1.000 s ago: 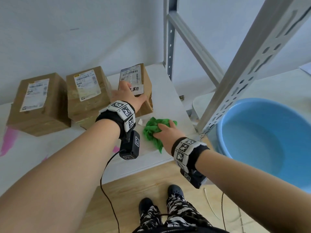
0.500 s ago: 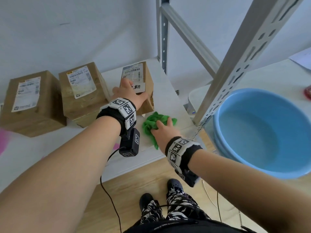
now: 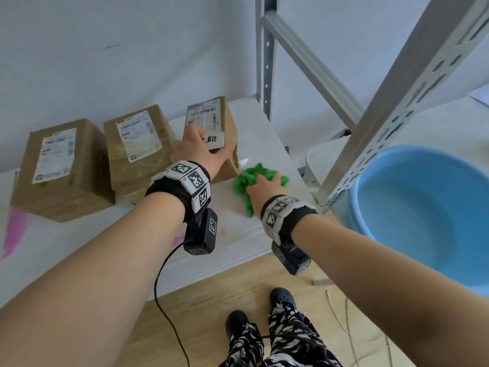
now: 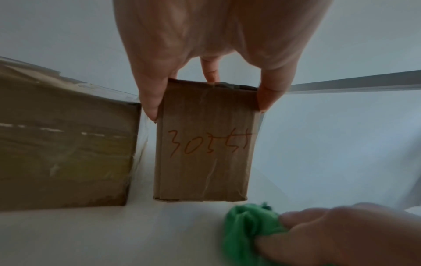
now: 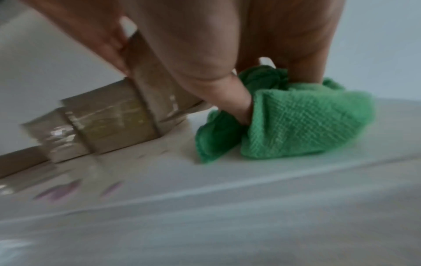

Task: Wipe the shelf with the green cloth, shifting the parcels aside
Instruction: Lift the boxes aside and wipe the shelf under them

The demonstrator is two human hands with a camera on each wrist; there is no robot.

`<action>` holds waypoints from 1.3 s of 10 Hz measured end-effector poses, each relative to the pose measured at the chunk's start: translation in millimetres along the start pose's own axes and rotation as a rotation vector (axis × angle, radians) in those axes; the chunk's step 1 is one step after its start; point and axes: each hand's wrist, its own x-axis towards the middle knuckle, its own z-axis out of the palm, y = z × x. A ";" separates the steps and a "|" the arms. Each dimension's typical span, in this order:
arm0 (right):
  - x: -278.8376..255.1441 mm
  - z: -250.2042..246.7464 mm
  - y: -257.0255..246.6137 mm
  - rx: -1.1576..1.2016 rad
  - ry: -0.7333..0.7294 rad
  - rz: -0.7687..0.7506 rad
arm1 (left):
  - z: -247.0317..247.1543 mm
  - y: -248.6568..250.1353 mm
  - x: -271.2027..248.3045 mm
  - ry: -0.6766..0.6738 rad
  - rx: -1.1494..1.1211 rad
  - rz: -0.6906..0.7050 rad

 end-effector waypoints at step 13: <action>147.1 -106.0 -1.7 0.008 0.164 -0.238 | -50.1 8.8 40.5 0.209 -0.158 -0.140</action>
